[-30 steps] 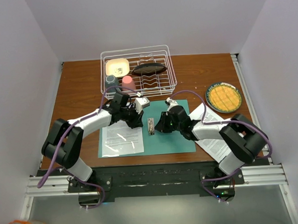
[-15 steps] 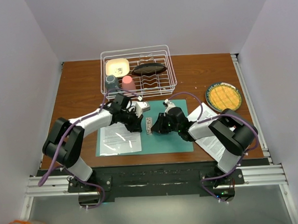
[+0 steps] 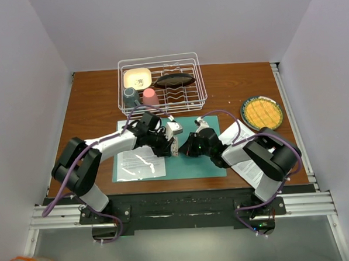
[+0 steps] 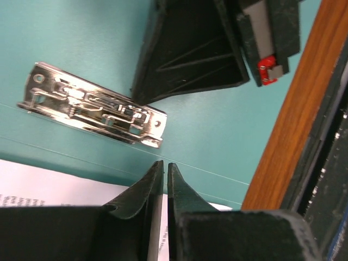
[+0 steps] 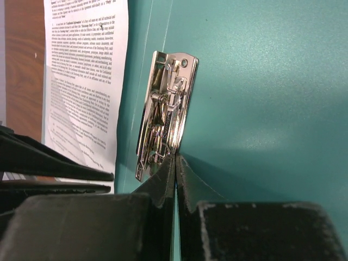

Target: Put the files into the folder

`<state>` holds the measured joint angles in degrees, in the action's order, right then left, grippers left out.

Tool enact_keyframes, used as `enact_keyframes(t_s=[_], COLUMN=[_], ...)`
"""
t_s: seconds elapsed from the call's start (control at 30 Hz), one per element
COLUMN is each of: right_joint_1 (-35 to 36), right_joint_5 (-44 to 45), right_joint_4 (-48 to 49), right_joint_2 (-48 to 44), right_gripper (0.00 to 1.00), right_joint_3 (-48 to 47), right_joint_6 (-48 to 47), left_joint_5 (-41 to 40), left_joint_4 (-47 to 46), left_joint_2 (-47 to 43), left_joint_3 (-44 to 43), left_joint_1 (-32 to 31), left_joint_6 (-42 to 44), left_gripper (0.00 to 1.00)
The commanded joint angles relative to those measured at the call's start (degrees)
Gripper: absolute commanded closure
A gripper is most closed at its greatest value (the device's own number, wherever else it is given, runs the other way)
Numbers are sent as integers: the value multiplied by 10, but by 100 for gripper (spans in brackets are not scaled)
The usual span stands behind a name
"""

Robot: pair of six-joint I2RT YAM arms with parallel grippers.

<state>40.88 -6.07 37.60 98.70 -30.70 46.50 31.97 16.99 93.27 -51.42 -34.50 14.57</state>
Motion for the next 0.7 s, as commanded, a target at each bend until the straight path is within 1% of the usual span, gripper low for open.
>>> enact_keyframes(t_s=[0.0, 0.03, 0.07, 0.23, 0.37, 0.53, 0.67], right_joint_1=[0, 0, 0, -1, 0, 0, 0], right_joint_5=[47, 46, 45, 45, 45, 43, 43], right_joint_4=[-57, -54, -50, -46, -45, -39, -35], right_joint_2=[35, 40, 42, 50, 51, 56, 57], right_gripper=[100, 100, 100, 100, 100, 100, 100], right_joint_3=[29, 30, 31, 32, 33, 37, 44], right_joint_6=[-6, -4, -4, -4, -3, -2, 1], left_joint_5=[-24, -23, -21, -30, -33, -43, -43], left_joint_4=[-42, -41, -42, -35, -28, -36, -42], left_joint_2=[-1, -1, 0, 12, 37, 43, 28], left_joint_3=[2, 1, 1, -3, -12, -18, -23], left_joint_1=[2, 2, 2, 0, -5, -9, -10], left_joint_6=[-21, -24, -25, -26, -29, -42, -49], left_gripper=[79, 74, 72, 76, 82, 83, 86])
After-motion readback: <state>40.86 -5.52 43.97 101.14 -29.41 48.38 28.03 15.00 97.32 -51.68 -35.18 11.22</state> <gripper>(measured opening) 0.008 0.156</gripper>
